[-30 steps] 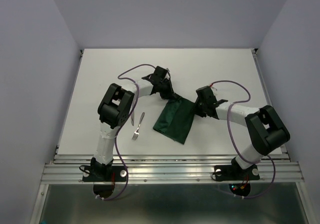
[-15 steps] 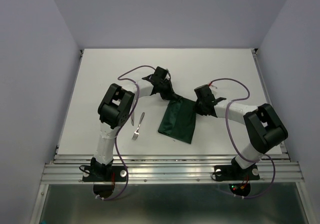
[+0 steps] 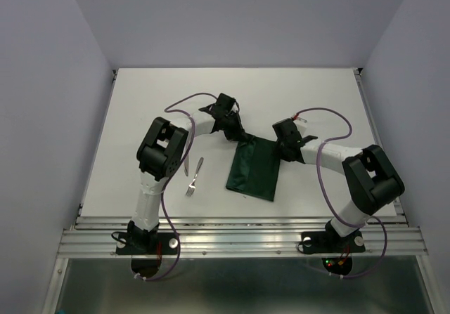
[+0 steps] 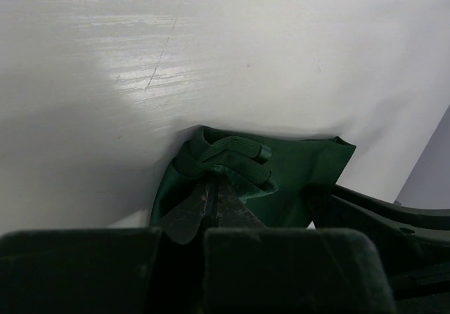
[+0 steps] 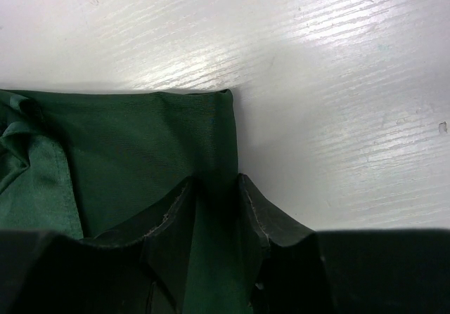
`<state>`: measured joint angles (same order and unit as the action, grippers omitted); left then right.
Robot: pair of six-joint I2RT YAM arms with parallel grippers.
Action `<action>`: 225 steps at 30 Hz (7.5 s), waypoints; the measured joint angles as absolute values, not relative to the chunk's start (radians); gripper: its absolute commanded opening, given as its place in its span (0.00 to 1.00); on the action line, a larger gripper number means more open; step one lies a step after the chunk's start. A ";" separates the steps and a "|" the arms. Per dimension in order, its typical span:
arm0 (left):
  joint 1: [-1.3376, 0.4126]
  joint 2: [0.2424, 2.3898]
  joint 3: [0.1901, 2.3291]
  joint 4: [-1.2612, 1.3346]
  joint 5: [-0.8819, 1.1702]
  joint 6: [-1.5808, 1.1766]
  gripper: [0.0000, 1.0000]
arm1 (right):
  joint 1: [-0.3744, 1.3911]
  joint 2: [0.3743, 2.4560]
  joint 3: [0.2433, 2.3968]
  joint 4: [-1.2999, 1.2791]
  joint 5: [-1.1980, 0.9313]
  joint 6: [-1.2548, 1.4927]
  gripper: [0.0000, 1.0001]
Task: Fold the napkin into a case and place the utensils inside
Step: Pick up the 2/3-rectangle-folded napkin at the center of the board, then fold the 2/3-rectangle-folded napkin at the center of the board.
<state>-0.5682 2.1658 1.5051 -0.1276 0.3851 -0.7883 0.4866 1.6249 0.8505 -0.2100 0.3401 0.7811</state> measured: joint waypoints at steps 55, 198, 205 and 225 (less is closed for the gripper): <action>-0.582 2.243 1.624 -0.101 0.527 -0.752 0.00 | 0.487 1.652 0.889 -0.237 0.338 0.774 0.38; -0.569 2.249 1.598 -0.101 0.524 -0.597 0.00 | 0.494 1.650 1.000 -0.240 0.237 0.659 0.01; -0.567 2.248 1.598 -0.101 0.523 -0.603 0.00 | 0.539 1.650 1.034 -0.255 0.241 0.662 0.01; -0.567 2.241 1.576 -0.075 0.523 -0.615 0.00 | 0.577 1.811 1.182 -0.277 0.231 0.677 0.01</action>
<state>-0.5674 2.2410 1.5764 -0.0746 0.5228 -0.6151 0.5770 1.8114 1.1824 -0.2768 0.2314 0.6773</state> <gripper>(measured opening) 0.022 0.038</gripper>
